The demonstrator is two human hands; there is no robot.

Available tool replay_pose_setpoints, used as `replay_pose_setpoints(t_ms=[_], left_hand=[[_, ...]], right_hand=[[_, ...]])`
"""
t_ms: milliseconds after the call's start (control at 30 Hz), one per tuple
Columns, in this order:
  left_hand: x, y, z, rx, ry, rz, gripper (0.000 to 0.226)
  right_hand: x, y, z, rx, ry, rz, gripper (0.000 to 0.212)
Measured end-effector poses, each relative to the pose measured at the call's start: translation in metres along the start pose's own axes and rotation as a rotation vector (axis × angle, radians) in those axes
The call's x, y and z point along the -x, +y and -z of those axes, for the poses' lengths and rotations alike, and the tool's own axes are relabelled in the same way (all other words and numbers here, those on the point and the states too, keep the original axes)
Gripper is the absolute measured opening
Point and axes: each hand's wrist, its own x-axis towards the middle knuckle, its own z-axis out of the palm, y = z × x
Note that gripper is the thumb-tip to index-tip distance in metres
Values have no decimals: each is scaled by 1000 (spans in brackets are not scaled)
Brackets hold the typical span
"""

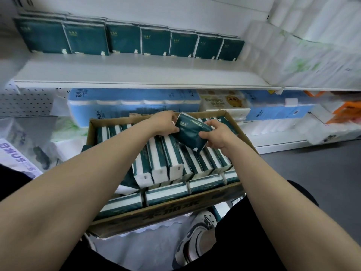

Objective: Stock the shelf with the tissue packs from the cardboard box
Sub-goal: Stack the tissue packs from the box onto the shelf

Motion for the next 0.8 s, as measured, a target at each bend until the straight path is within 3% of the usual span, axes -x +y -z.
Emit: replay_pose_setpoints(t_ms=[100, 233, 367, 600, 800], left_hand=[[-3, -11, 8, 220, 94, 2, 30], [-4, -24, 27, 339, 235, -2, 29], [-5, -44, 51, 394, 382, -9, 28], [-5, -91, 90, 471, 574, 33, 30], [-9, -108, 120, 571, 609, 37, 31]], right_hand=[[-8, -15, -1, -66, 32, 88, 29], [-18, -35, -8, -93, 140, 161, 51], [-32, -60, -28, -148, 158, 233, 40], [-61, -105, -77, -187, 147, 342, 39], [-93, -149, -108, -224, 142, 409, 15]])
